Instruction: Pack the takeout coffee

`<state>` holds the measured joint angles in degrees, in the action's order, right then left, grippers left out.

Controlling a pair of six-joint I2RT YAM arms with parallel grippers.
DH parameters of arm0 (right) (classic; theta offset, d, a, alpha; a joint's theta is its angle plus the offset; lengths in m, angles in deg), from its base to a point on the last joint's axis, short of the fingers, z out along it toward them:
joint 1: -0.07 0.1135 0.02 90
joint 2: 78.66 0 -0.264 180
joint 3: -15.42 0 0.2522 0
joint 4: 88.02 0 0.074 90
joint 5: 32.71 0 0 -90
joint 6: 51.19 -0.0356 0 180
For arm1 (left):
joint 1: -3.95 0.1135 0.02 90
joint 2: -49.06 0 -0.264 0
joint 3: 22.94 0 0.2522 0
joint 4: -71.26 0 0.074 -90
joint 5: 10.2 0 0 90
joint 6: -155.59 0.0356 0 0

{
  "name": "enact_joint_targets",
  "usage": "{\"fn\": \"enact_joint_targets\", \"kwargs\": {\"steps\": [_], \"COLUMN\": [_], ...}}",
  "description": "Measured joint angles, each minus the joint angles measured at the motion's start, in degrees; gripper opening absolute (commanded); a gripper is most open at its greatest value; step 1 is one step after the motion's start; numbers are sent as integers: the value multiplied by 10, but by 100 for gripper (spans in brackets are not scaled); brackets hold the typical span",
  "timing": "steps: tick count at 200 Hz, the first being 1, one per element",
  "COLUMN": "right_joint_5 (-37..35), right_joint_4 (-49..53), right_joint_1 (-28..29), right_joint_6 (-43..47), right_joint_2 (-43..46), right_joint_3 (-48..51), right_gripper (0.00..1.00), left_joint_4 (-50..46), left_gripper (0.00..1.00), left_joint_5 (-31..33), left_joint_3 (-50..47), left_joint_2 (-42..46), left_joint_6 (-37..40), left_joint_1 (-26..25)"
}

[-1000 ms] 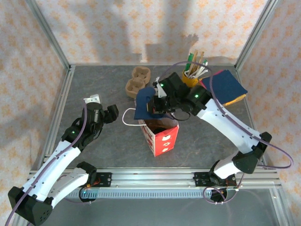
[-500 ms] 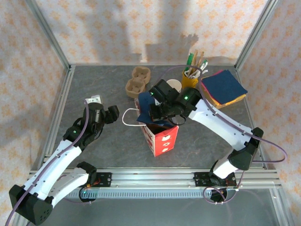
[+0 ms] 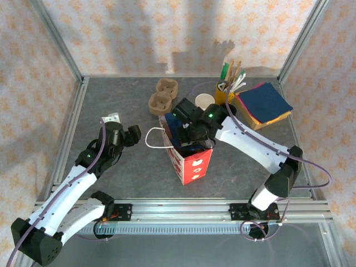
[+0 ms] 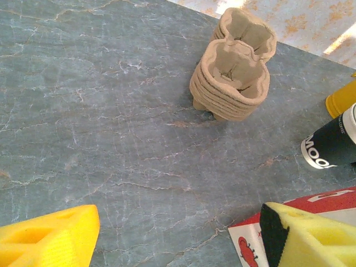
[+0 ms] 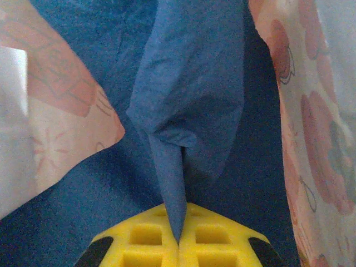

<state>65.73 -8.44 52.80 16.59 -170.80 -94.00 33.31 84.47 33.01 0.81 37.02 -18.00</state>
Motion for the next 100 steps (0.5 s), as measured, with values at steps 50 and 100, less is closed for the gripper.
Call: {"fn": "enact_joint_targets", "kwargs": {"steps": [50,100], "right_joint_5": [-8,-10], "right_joint_4": [6,10], "right_joint_1": [3,9], "right_joint_6": [0,4], "right_joint_2": [-4,-13], "right_joint_3": [6,0], "right_gripper": [0,18], "left_joint_4": [4,7], "left_gripper": [78,78], "left_joint_5": [-2,-4], "left_joint_3": [-4,-7], "left_joint_2": [-7,-7], "left_joint_6": [0,0], "left_joint_1": [0,0]}}
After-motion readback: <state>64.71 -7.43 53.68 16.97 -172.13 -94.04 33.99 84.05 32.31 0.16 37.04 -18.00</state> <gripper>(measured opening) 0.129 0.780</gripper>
